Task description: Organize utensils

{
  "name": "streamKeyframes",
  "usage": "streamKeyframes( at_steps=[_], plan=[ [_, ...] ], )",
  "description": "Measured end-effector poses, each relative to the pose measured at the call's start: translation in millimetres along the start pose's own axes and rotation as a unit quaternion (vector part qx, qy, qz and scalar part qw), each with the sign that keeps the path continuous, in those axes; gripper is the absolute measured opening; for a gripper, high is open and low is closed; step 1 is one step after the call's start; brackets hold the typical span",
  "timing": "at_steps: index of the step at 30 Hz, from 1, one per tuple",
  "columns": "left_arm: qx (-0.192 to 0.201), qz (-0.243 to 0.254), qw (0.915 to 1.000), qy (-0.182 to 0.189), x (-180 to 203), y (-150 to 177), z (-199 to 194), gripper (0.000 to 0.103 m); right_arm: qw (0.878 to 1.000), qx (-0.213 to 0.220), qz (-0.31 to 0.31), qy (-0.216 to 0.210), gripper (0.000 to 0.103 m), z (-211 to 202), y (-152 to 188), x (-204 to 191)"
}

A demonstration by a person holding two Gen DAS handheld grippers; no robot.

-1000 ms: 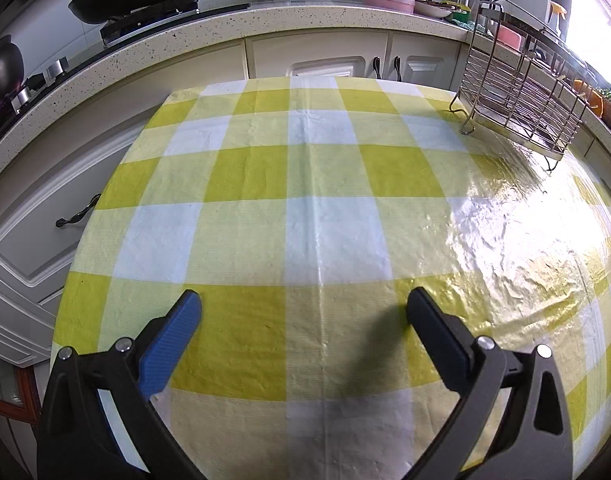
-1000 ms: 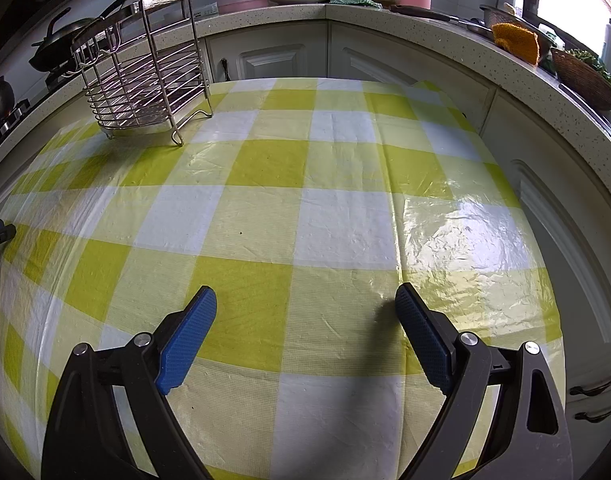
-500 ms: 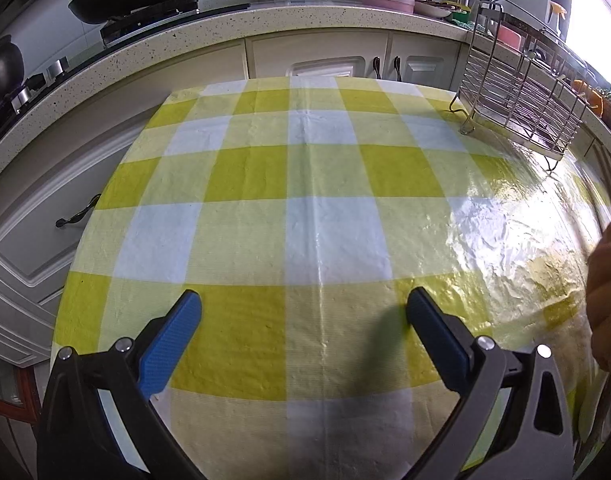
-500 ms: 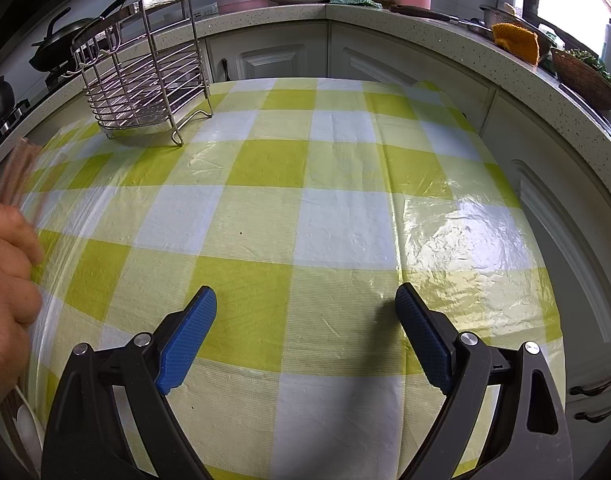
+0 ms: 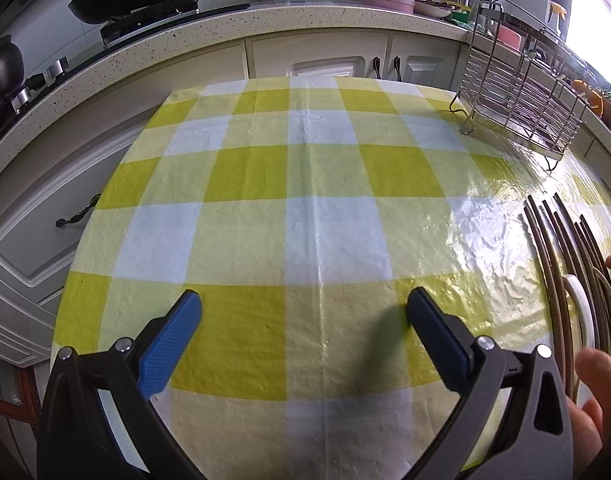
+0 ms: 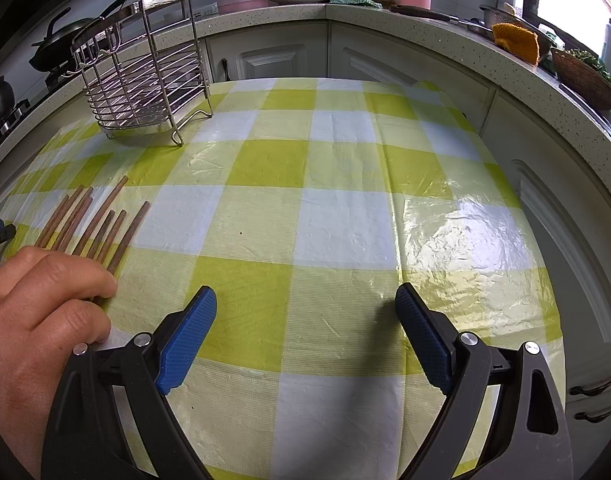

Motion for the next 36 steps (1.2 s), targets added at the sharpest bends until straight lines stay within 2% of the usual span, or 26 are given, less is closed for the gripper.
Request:
streamKeyframes(
  at_steps=[32,35,36],
  plan=[
    [0.0,-0.001,1.0,0.001,0.4,-2.2,1.5,0.099,1.0,0.0,-0.001,0.001,0.085,-0.1,-0.2,-1.0],
    [0.003,0.004,1.0,-0.005,2.7,-2.8,0.2,0.099,1.0,0.002,0.001,-0.002,0.084,-0.9,-0.1,0.2],
    [0.017,0.011,0.9995,-0.023,4.9,-2.9,-5.7,0.099,1.0,0.01,0.008,-0.008,0.084,-5.3,0.1,0.7]
  ],
)
Point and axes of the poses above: each gripper's, at about its wrist camera, not at the fingertips, and z roughly the way its jaws point, x to its right, y to its underside, the point moved 5 cm from there along z, roughly the way its jaws point, and after that the axes turned 1 degree about -x, right-handed, at the moved point
